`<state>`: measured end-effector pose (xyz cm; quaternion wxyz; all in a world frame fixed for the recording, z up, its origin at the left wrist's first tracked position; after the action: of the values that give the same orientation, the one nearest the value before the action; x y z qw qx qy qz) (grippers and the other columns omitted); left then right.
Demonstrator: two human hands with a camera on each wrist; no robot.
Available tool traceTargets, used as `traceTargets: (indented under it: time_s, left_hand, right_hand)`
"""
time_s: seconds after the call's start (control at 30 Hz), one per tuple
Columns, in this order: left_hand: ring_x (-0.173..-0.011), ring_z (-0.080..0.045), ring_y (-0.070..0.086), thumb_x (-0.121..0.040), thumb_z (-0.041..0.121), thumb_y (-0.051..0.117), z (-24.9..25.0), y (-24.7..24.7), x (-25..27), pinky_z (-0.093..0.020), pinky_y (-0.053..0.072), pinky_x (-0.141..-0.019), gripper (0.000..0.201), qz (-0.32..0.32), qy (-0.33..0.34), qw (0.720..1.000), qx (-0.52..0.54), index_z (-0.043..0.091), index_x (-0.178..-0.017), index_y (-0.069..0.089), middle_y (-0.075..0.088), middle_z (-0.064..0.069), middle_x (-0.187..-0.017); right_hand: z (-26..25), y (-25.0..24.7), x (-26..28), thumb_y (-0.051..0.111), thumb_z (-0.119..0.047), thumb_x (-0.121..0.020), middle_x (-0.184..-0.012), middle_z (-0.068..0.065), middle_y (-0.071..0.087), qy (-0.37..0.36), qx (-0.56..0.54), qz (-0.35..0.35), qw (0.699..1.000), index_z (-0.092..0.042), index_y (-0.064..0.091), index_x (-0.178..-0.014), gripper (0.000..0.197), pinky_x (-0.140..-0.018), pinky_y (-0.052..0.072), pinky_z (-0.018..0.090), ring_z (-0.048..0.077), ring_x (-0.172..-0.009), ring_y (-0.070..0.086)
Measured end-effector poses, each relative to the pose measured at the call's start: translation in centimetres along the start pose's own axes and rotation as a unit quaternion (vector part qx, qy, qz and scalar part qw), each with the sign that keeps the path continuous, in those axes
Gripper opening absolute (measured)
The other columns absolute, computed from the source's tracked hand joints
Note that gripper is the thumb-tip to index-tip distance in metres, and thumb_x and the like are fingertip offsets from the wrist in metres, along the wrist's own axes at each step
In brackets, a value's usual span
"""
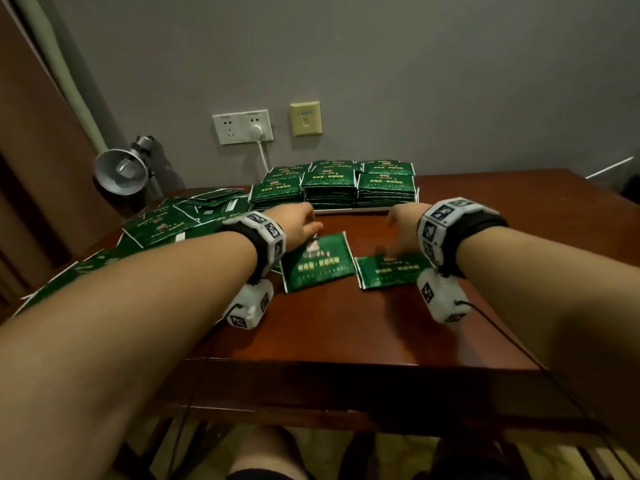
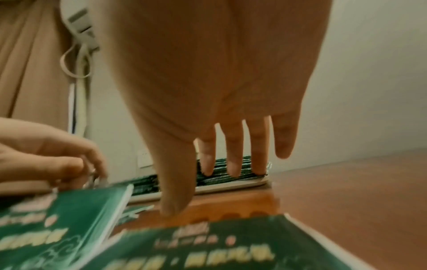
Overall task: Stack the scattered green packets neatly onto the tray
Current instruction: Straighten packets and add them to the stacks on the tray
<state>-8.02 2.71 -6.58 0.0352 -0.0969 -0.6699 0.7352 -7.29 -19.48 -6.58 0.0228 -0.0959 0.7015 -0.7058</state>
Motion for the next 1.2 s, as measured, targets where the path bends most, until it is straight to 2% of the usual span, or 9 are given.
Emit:
traceTargets:
  time_s: [0.1, 0.2, 0.27, 0.37, 0.47, 0.67, 0.83, 1.0, 1.2]
  left_hand:
    - [-0.121, -0.031, 0.050, -0.083, 0.073, 0.048, 0.5, 2.1, -0.2, -0.046, 0.046, -0.098, 0.080, -0.050, -0.041, 0.995, -0.073, 0.015, -0.138, 0.043, 0.049, -0.012, -0.136]
    - [-0.127, -0.033, 0.042, -0.063, 0.089, 0.052, 1.7, 3.4, -0.1, -0.048, 0.040, -0.104, 0.109, -0.121, -0.027, 0.984, -0.128, 0.016, -0.143, 0.037, 0.042, -0.013, -0.140]
    - [-0.120, -0.033, 0.044, -0.058, 0.089, 0.056, 2.5, 4.1, 0.1, -0.047, 0.040, -0.103, 0.106, -0.151, -0.017, 0.975, -0.163, 0.016, -0.134, 0.046, 0.045, -0.013, -0.132]
    - [-0.119, -0.034, 0.046, -0.059, 0.083, 0.063, 2.8, 4.7, 0.4, -0.047, 0.041, -0.103, 0.100, -0.155, -0.035, 0.979, -0.124, 0.014, -0.129, 0.045, 0.048, -0.012, -0.130]
    - [-0.114, -0.031, 0.050, -0.064, 0.075, 0.069, 2.8, 4.8, 0.9, -0.043, 0.044, -0.098, 0.090, -0.136, -0.024, 0.989, -0.059, 0.014, -0.125, 0.043, 0.052, -0.009, -0.126]
    - [-0.080, -0.018, 0.062, -0.074, 0.056, 0.073, 3.1, 3.9, 2.1, -0.040, 0.056, -0.075, 0.067, -0.102, 0.010, 0.995, -0.011, 0.015, -0.116, 0.041, 0.062, 0.000, -0.093]
    - [-0.092, -0.022, 0.059, -0.058, 0.063, 0.079, 3.2, 2.8, 2.8, -0.042, 0.055, -0.080, 0.095, -0.101, 0.008, 0.995, -0.024, 0.014, -0.126, 0.034, 0.054, -0.001, -0.109]
    - [-0.085, -0.017, 0.056, -0.069, 0.039, 0.080, 2.4, -0.2, 1.1, -0.030, 0.048, -0.061, 0.090, -0.057, 0.012, 0.998, -0.006, 0.015, -0.139, 0.028, 0.051, -0.001, -0.109]
    - [-0.098, -0.024, 0.060, -0.073, 0.028, 0.081, 1.0, -4.7, -4.5, -0.039, 0.055, -0.083, 0.081, -0.030, 0.010, 0.999, 0.001, 0.010, -0.136, 0.032, 0.057, -0.008, -0.114]
  right_hand:
    - [-1.0, 1.0, -0.2, 0.075, -0.071, -0.056, -0.117, 0.005, 0.062, -0.014, 0.029, -0.016, 0.999, -0.015, 0.048, -0.129, 0.096, -0.086, 0.054, 0.042, 0.027, -0.099, 0.063]
    - [-1.3, 2.2, -0.6, 0.064, -0.088, -0.025, -0.111, 0.002, 0.066, -0.032, 0.053, -0.069, 0.996, -0.018, 0.055, -0.125, 0.122, -0.084, 0.055, 0.043, 0.026, -0.095, 0.064]
    - [-1.5, 2.1, 0.1, 0.063, -0.090, -0.030, -0.113, 0.002, 0.066, -0.034, 0.076, -0.089, 0.993, -0.018, 0.055, -0.125, 0.119, -0.087, 0.053, 0.040, 0.026, -0.099, 0.063]
    - [-1.6, 1.9, 1.3, 0.064, -0.079, -0.065, -0.121, 0.005, 0.061, -0.021, 0.091, -0.094, 0.991, -0.013, 0.051, -0.127, 0.091, -0.088, 0.046, 0.035, 0.027, -0.110, 0.057]
    - [-1.5, 2.3, 1.6, 0.062, -0.073, -0.073, -0.120, 0.008, 0.060, -0.029, 0.072, -0.090, 0.993, -0.010, 0.050, -0.124, 0.083, -0.087, 0.048, 0.036, 0.027, -0.107, 0.058]
    - [-2.3, 2.6, 2.3, 0.069, -0.065, -0.073, -0.112, 0.009, 0.060, -0.051, 0.034, -0.050, 0.997, -0.007, 0.036, -0.130, 0.088, -0.082, 0.052, 0.039, 0.028, -0.098, 0.061]
    - [-2.4, 2.2, 2.8, 0.081, -0.073, -0.044, -0.123, 0.008, 0.053, -0.043, 0.036, -0.059, 0.997, -0.014, 0.029, -0.133, 0.119, -0.089, 0.052, 0.044, 0.027, -0.107, 0.057]
    - [-1.6, 0.9, 2.2, 0.082, -0.050, -0.063, -0.118, 0.013, 0.047, -0.050, 0.037, 0.017, 0.998, -0.008, 0.036, -0.120, 0.084, -0.088, 0.050, 0.042, 0.031, -0.105, 0.055]
    - [0.5, -3.5, -2.0, 0.075, -0.049, -0.074, -0.133, 0.010, 0.044, -0.050, 0.086, 0.040, 0.994, -0.017, 0.034, -0.141, 0.085, -0.094, 0.043, 0.042, 0.030, -0.122, 0.043]
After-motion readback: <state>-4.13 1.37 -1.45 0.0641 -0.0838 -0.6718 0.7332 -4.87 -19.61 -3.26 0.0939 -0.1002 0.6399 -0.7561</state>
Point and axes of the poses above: each hand's wrist, its own x-axis away from the middle knuckle, its own y-axis out of the palm, z = x × y, the point moved 1 cm from there along -x, towards the middle knuckle
